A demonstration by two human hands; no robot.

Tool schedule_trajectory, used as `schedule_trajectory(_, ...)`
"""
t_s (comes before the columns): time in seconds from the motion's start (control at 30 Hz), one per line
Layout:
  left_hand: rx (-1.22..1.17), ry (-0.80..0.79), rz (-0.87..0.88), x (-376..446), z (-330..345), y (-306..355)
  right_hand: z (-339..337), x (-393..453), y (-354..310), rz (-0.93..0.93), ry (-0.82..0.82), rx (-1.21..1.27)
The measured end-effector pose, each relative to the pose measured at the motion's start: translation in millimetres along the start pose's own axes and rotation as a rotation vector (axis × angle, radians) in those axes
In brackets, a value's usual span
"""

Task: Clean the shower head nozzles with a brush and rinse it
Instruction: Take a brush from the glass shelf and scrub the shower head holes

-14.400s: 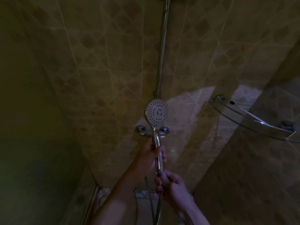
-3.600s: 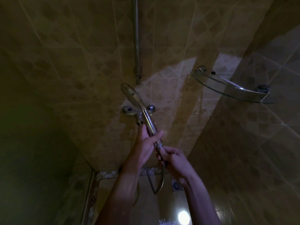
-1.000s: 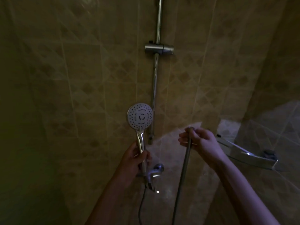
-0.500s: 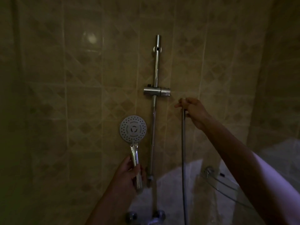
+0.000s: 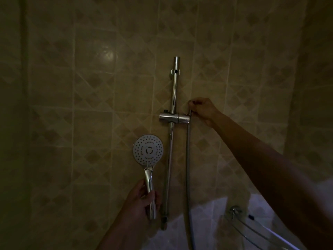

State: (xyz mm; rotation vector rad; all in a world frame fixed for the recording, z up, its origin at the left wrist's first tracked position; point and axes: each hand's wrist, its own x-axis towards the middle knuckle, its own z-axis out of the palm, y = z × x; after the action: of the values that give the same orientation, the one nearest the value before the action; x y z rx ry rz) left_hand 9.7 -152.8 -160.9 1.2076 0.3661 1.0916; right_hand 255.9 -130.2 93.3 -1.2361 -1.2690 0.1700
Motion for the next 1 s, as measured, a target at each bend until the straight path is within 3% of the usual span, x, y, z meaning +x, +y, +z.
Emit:
schedule_trajectory(0.43,-0.082,0.086,-0.029,-6.3,6.6,-21.1,6.6,-9.7,25.8,-0.141,-0.017,-0.26)
schedule_trajectory(0.67,-0.15,0.104,-0.075,-12.2,20.7,-37.6,8.6,-31.9,43.0,-0.266,-0.028,-0.519)
schedule_trajectory(0.8,-0.122,0.076,-0.093,-19.3,24.8,-41.4,3.1,-29.3,26.1,-0.153,-0.151,-0.691)
schedule_trajectory(0.87,-0.097,0.05,-0.092,-23.1,27.5,-41.1,0.4,-33.4,15.2,-0.056,-0.211,-0.551)
schedule_trajectory(1.0,-0.086,0.011,-0.079,-33.8,36.2,-42.7,-20.7,-72.5,4.6,0.127,-0.113,-0.237)
